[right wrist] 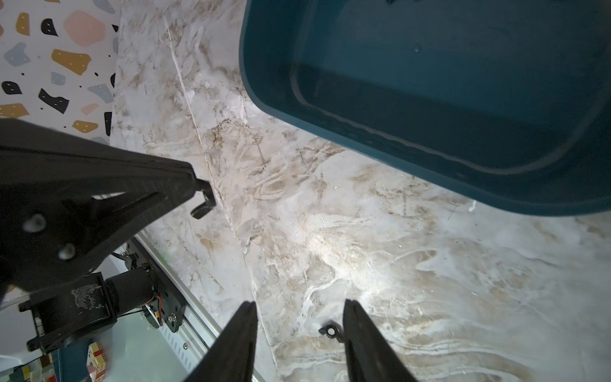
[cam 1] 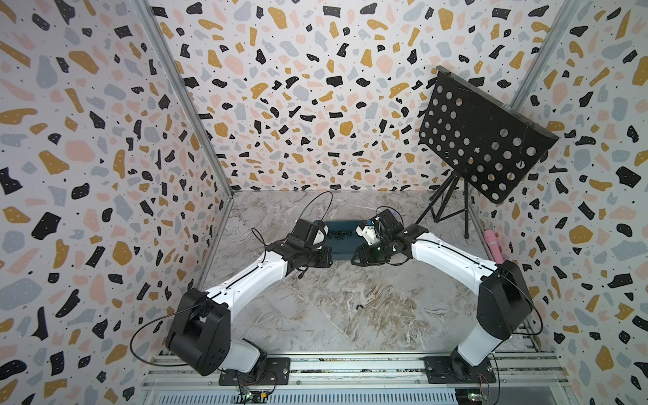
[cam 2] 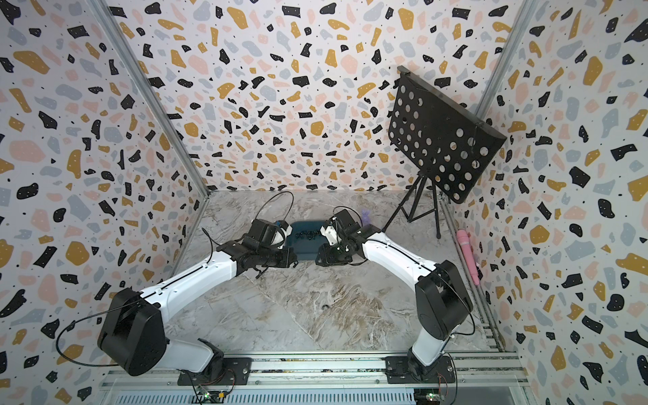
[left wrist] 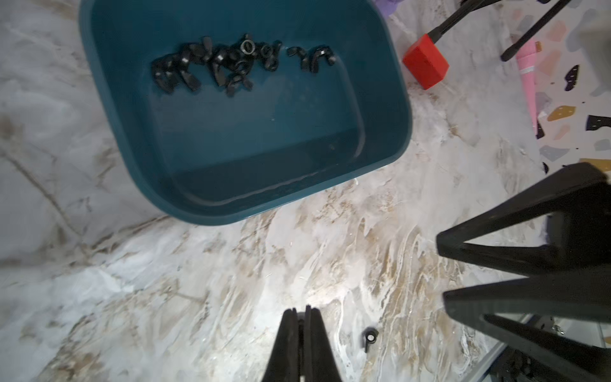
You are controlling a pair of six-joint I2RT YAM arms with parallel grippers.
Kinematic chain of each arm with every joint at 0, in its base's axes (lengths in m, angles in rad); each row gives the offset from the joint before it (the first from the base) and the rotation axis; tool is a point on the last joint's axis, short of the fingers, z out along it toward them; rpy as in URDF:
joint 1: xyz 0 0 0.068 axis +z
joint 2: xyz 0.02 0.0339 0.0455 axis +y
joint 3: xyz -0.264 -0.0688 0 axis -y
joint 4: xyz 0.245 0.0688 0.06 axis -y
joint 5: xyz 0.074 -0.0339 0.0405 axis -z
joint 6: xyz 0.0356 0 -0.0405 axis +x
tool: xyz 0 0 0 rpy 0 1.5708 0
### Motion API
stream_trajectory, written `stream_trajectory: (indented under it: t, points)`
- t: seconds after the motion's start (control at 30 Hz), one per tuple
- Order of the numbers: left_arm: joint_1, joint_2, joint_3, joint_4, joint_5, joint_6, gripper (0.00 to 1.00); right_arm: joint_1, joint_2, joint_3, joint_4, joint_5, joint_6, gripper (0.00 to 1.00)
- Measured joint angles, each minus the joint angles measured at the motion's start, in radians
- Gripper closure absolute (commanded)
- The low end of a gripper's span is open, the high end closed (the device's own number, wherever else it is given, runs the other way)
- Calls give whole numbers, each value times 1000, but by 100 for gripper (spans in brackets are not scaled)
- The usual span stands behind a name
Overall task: Take out the wing nut from the storage box
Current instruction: Pick up the wing nut from the center of the board.
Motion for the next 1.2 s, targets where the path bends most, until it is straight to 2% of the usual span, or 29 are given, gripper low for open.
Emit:
stream_trajectory:
  t: [0.23, 0.4, 0.7, 0.97, 1.03, 1.2]
  points:
    - [10, -5, -24, -29, -27, 2, 100, 0, -2, -29, -3, 20, -13, 50]
    - [17, 8, -26, -67, -93, 2, 100, 0, -2, -30, -6, 39, -25, 47]
    - [35, 177, -16, -153, -204, 2, 100, 0, -7, -58, -8, 63, -39, 42]
    - [35, 234, -8, -173, -219, 1, 99, 0, -44, -87, -8, 77, -47, 41]
    - [35, 242, -7, -174, -219, 1, 95, 0, -49, -91, -8, 77, -47, 40]
    - [35, 249, -6, -177, -218, -1, 74, 0, -53, -105, -8, 79, -51, 39]
